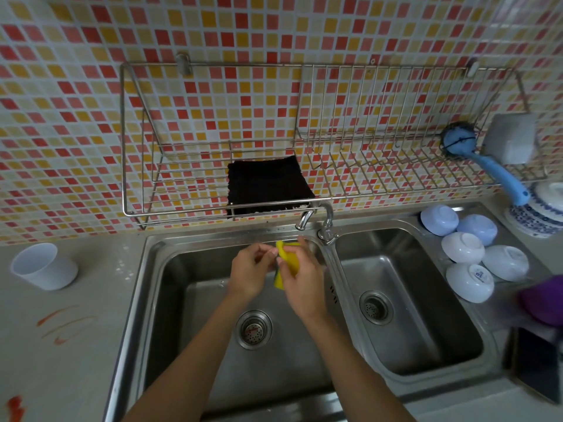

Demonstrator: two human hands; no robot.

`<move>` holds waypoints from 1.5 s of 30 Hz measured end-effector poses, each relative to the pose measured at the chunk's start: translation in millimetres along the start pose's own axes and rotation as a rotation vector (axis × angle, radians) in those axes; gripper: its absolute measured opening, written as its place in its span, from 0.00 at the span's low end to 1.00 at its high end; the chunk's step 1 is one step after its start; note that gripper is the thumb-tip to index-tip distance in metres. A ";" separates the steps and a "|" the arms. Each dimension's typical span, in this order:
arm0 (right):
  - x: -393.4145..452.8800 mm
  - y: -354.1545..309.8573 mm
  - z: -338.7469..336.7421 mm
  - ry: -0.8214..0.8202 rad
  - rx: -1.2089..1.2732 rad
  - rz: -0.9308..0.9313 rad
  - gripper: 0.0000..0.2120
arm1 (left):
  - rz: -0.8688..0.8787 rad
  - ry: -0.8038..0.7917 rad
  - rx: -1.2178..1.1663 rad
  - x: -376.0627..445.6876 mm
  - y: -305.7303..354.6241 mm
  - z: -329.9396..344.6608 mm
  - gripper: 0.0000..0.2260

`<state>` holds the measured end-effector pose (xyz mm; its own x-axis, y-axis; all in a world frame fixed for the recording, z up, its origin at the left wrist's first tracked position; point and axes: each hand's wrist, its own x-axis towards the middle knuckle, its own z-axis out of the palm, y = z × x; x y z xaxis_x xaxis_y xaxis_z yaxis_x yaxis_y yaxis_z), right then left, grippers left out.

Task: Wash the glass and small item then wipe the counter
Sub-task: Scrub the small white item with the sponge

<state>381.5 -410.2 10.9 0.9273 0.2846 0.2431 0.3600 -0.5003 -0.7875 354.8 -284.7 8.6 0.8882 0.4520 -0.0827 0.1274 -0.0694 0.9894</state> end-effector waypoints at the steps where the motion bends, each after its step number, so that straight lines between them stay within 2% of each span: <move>1: 1.9 1.2 -0.4 0.014 -0.013 -0.005 0.10 | 0.017 0.000 0.000 -0.7 -0.2 0.0 0.08; 5: 14.8 7.1 -10.7 0.144 -0.009 0.116 0.09 | 0.040 0.022 -0.023 -3.9 -2.9 -1.2 0.07; 10: 7.7 -4.1 -6.9 0.015 0.039 -0.041 0.09 | 0.087 -0.002 -0.001 1.2 -2.9 -5.3 0.05; 16: 18.0 4.0 -9.0 0.031 0.143 0.095 0.12 | 0.106 -0.048 -0.026 -1.9 3.0 -3.6 0.08; 21: 16.8 5.6 -9.0 0.055 0.136 0.075 0.13 | -0.066 -0.038 -0.267 -4.3 5.9 -2.3 0.05; 23: 13.2 6.3 -6.9 0.069 0.122 0.057 0.13 | -0.103 -0.005 -0.287 -3.5 6.8 -1.4 0.05; 26: 4.7 5.4 -3.5 0.120 0.082 0.045 0.11 | -0.090 0.011 -0.195 -0.2 4.3 -2.9 0.10; 31: -0.3 -2.0 0.3 0.081 -0.025 -0.051 0.10 | 0.000 0.031 -0.043 -0.5 1.3 -5.9 0.15; 35: 8.2 0.2 -8.1 0.121 -0.044 0.023 0.10 | 0.052 0.094 0.032 -2.9 5.2 -4.4 0.14; 45: -3.2 -3.3 6.3 0.129 -0.220 -0.110 0.12 | 0.100 0.096 0.129 -1.1 5.3 -6.1 0.15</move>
<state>376.7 -404.3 9.1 0.8817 0.2473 0.4018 0.4597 -0.6418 -0.6138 351.8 -280.2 14.7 0.8538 0.5196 0.0335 0.1012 -0.2287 0.9682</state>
